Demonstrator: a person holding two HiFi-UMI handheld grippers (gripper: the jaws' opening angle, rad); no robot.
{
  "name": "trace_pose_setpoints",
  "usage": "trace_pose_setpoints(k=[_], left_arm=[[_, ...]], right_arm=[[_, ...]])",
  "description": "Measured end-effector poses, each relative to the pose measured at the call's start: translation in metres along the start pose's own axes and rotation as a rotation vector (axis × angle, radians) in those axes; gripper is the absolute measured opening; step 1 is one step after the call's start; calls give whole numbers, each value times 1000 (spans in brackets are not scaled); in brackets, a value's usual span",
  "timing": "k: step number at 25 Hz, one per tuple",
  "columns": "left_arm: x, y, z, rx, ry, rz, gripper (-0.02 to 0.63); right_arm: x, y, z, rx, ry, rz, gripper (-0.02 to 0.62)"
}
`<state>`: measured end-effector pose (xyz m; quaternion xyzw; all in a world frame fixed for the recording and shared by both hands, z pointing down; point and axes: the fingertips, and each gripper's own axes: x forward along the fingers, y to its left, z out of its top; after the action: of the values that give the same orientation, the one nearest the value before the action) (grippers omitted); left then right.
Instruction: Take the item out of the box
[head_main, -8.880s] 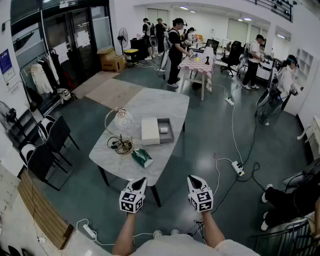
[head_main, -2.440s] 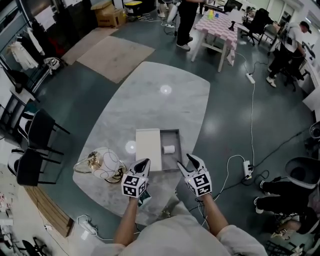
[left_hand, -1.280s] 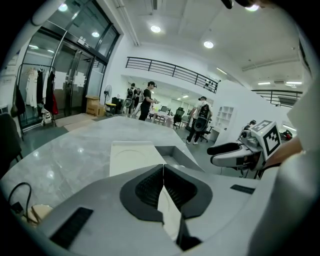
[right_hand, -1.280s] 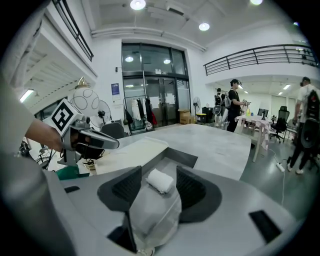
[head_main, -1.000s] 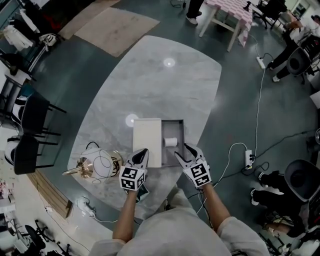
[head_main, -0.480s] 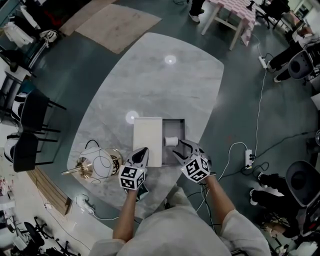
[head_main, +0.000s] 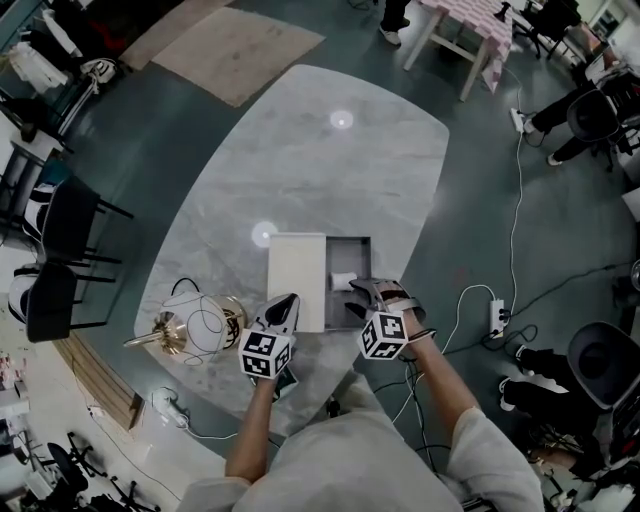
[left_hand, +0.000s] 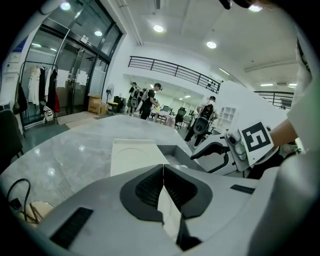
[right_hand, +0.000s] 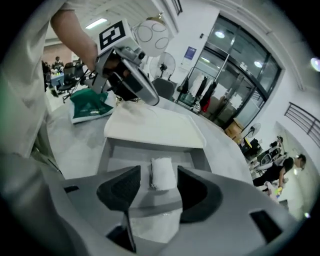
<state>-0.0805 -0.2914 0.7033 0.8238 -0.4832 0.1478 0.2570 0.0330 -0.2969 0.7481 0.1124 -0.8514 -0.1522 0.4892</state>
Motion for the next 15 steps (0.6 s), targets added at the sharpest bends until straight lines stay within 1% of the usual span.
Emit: trace_pose_setpoints(k=[2, 6, 12, 15], left_arm=[[0, -1, 1, 9, 1, -1, 15], [-1, -4, 5, 8, -3, -2, 15], [-1, -3, 3, 13, -10, -5, 15], [-1, -3, 3, 11, -13, -5, 15]], right_arm=[[2, 2, -2, -52, 27, 15, 233], [4, 3, -5, -116, 70, 41, 238], [15, 5, -10, -259, 143, 49, 245], [22, 5, -9, -255, 148, 68, 248]])
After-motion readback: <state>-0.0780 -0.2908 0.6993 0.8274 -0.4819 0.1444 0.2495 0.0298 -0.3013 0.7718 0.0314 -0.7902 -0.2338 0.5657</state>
